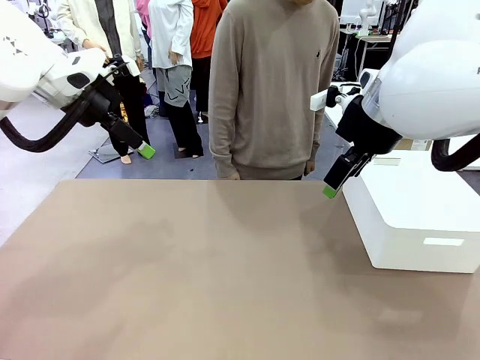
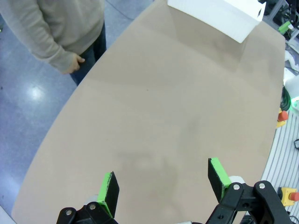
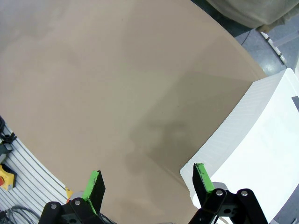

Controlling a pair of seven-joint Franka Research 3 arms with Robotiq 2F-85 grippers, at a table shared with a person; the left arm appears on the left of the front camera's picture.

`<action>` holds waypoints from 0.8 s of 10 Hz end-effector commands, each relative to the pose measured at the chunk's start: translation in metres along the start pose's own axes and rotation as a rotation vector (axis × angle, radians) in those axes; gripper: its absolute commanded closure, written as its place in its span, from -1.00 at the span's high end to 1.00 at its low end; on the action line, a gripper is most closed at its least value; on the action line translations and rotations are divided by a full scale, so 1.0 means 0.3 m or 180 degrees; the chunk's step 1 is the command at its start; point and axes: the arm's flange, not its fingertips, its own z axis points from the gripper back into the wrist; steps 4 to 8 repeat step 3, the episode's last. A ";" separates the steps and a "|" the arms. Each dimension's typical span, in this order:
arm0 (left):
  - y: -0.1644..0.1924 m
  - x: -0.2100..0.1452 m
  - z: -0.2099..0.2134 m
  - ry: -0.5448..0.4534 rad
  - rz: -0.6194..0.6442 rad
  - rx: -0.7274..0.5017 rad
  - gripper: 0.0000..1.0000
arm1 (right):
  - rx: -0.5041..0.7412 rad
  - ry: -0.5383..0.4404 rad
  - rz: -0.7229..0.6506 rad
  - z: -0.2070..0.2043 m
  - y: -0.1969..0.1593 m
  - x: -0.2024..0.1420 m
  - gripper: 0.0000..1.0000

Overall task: Pack the shoes into the box.
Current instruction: Press down on the lid of the Shoes Box.

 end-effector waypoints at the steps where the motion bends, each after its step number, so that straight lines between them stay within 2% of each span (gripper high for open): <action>1: 0.003 -0.004 0.003 0.0013 0.0003 0.0034 1.00 | -0.0002 0.0027 -0.0013 0.010 -0.005 0.015 1.00; 8: 0.003 -0.004 0.003 0.0013 0.0003 0.0034 1.00 | -0.0002 0.0027 -0.0013 0.010 -0.005 0.015 1.00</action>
